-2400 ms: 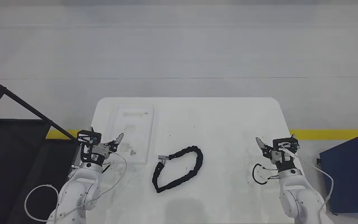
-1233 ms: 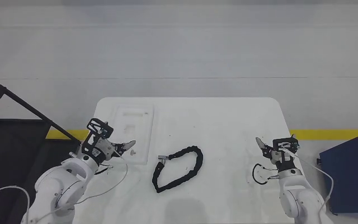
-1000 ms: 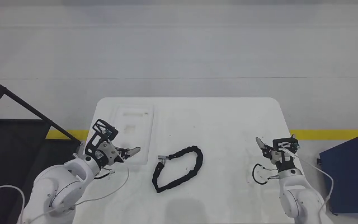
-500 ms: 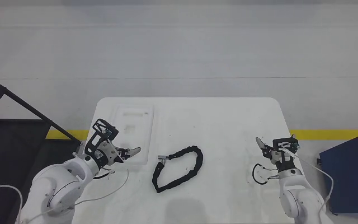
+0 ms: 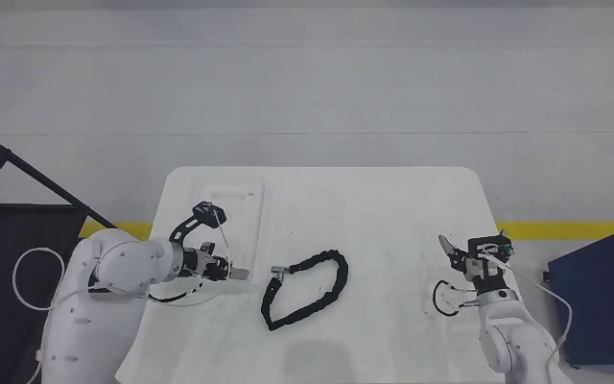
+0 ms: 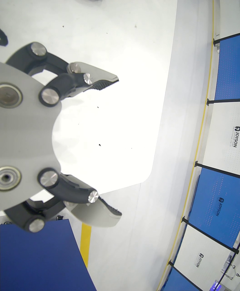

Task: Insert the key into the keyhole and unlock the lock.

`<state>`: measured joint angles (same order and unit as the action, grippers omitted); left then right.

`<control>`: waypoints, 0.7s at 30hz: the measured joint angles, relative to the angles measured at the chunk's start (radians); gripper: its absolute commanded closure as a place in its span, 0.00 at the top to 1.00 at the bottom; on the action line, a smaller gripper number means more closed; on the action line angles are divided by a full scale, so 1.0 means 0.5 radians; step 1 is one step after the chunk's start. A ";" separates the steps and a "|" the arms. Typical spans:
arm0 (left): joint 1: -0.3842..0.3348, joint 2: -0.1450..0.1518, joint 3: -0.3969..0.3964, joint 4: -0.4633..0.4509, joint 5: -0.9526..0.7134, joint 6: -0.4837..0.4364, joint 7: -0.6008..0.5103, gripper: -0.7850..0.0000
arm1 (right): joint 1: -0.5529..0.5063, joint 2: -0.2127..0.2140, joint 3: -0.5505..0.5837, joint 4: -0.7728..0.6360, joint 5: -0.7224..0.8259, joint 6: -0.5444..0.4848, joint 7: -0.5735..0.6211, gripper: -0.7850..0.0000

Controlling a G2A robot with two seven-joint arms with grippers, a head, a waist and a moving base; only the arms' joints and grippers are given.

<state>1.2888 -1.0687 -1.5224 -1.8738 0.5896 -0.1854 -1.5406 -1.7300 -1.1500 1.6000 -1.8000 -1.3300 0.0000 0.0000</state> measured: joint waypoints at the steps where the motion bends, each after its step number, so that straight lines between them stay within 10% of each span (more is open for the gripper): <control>1: -0.038 0.015 0.049 0.030 0.035 0.012 0.004 1.00 | 0.000 0.000 0.000 0.000 0.000 0.000 0.000 1.00; 18: -0.503 0.278 0.668 0.352 -0.036 0.249 0.009 1.00 | 0.000 0.000 0.000 0.000 0.000 0.000 0.000 1.00; 21: -0.549 0.323 0.739 0.379 -0.057 0.282 0.009 0.78 | 0.000 0.000 0.000 0.000 0.000 0.000 0.000 1.00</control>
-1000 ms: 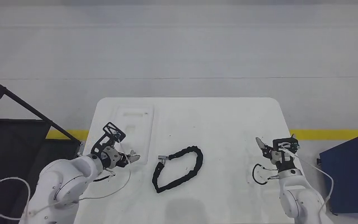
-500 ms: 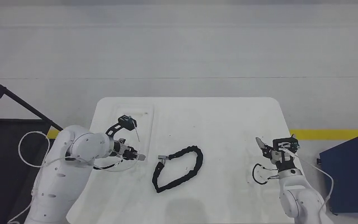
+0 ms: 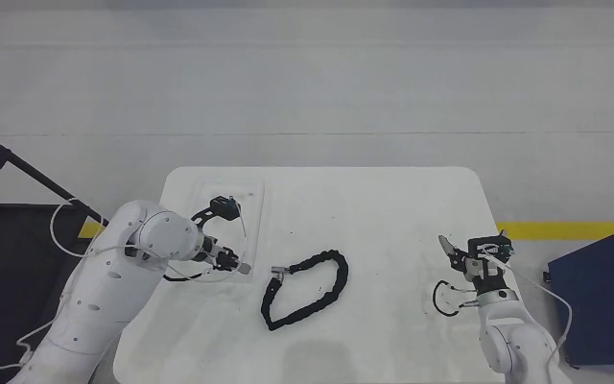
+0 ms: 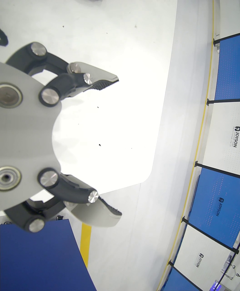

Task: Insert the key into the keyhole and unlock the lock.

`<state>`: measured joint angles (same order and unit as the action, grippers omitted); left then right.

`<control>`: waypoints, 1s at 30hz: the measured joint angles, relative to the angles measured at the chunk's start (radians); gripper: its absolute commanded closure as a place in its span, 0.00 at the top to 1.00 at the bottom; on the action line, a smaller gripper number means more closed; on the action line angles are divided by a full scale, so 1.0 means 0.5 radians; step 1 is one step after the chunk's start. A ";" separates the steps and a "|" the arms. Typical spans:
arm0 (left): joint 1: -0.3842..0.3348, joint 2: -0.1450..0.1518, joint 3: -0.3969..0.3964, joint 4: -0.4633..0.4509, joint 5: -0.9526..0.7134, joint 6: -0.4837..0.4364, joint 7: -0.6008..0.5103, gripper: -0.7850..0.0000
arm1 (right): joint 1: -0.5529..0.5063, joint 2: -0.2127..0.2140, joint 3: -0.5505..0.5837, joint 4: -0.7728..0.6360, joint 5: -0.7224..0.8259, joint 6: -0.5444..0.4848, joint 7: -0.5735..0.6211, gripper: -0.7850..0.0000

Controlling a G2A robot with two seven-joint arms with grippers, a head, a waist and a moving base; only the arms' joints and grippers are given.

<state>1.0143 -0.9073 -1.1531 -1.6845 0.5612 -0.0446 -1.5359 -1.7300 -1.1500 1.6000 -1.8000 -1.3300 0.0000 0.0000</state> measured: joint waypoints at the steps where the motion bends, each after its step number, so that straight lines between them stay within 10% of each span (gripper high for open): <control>1: -0.012 0.012 0.020 0.010 -0.005 0.007 0.000 0.60 | 0.000 0.000 0.000 0.000 0.000 0.000 0.000 1.00; 10: -0.108 0.106 0.192 0.089 -0.120 0.048 0.000 0.39 | 0.000 0.000 0.000 0.000 0.000 0.000 0.000 1.00; 30: -0.344 0.135 0.446 0.221 -0.197 0.083 0.012 0.35 | 0.000 0.000 0.000 0.000 0.000 0.000 0.000 1.00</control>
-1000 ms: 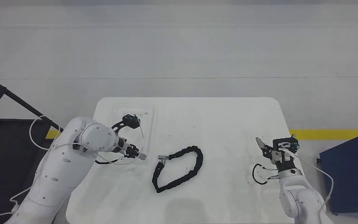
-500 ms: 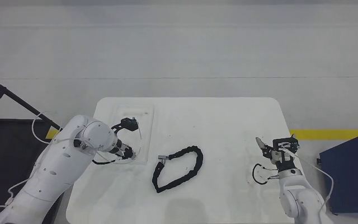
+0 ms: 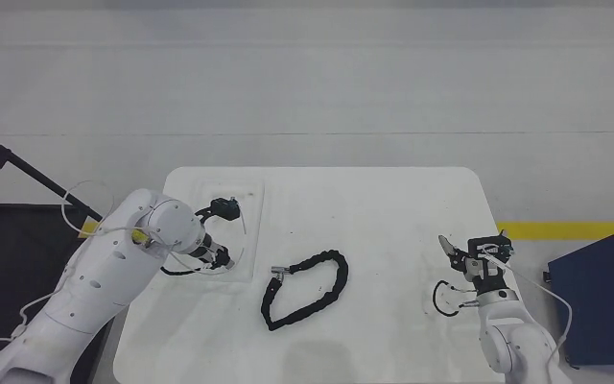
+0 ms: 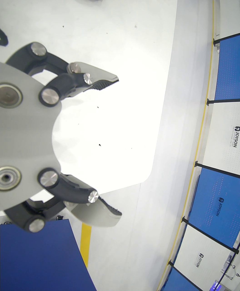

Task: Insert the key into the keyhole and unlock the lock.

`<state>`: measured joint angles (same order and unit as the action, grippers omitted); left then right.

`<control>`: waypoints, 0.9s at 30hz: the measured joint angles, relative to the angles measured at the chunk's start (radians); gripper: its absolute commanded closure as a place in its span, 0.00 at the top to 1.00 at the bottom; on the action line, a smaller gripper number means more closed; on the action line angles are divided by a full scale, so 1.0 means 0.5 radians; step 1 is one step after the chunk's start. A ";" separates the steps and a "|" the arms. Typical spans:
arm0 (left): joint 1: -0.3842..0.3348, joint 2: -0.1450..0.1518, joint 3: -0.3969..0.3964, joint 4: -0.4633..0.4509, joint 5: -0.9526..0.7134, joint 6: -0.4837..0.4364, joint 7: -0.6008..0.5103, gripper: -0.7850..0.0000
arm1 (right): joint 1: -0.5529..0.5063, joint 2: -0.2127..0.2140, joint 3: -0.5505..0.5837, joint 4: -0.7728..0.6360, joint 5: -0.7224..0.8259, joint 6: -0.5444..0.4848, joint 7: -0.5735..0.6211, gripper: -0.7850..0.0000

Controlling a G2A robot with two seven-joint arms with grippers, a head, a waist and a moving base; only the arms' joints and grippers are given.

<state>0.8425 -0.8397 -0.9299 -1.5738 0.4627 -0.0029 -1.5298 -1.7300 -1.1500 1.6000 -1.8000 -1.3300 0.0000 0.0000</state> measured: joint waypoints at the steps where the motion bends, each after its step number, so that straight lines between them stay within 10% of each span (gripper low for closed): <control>1: -0.004 -0.003 0.009 0.004 0.005 0.001 0.006 0.35 | 0.000 0.000 0.000 0.000 0.000 0.000 0.000 1.00; 27: -0.051 -0.037 0.097 0.113 0.066 0.003 0.027 0.19 | 0.000 0.000 0.000 0.000 0.000 0.000 0.000 1.00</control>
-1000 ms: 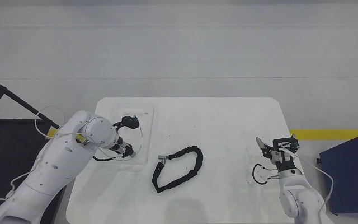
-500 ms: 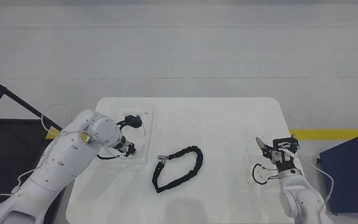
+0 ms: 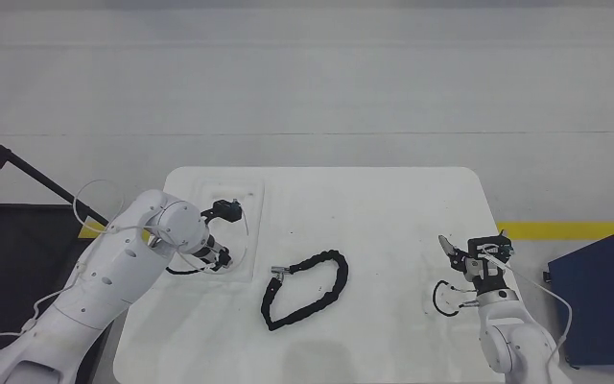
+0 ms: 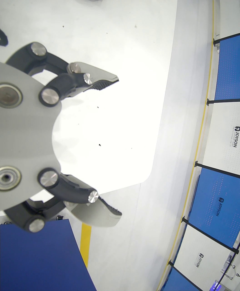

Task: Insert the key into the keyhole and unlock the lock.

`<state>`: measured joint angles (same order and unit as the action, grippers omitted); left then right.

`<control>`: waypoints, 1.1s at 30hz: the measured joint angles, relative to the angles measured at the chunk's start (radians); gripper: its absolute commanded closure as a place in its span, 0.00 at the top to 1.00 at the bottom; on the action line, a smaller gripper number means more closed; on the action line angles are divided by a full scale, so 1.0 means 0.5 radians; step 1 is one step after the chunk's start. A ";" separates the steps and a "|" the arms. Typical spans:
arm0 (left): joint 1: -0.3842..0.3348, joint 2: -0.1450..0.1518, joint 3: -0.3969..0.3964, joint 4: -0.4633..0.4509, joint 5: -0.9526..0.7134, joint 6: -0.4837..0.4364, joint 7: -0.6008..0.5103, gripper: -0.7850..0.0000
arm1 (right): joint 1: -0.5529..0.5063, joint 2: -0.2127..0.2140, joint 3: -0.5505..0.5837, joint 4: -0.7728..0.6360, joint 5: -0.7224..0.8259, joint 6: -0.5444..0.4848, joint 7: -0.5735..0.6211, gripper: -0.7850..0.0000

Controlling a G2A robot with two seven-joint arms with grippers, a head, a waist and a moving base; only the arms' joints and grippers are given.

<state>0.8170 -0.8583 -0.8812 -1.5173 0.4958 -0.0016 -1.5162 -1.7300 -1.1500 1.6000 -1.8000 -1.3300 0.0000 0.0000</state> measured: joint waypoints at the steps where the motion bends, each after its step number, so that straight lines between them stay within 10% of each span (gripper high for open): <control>1: 0.000 -0.001 0.001 0.001 -0.001 0.001 0.002 0.18 | 0.000 0.000 0.000 0.000 0.000 0.000 0.000 1.00; 11: -0.004 -0.010 0.015 0.026 0.021 -0.003 0.038 0.00 | 0.000 0.000 0.000 0.000 0.000 0.000 0.000 1.00; 33: 0.019 0.078 -0.252 -0.195 0.107 -0.011 -0.030 0.00 | 0.000 0.000 0.000 0.000 0.000 0.000 0.000 1.00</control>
<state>0.8267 -0.8195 -1.0073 -1.6146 0.5494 -0.0070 -1.5314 -1.7300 -1.1500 1.6000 -1.8000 -1.3300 0.0000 0.0000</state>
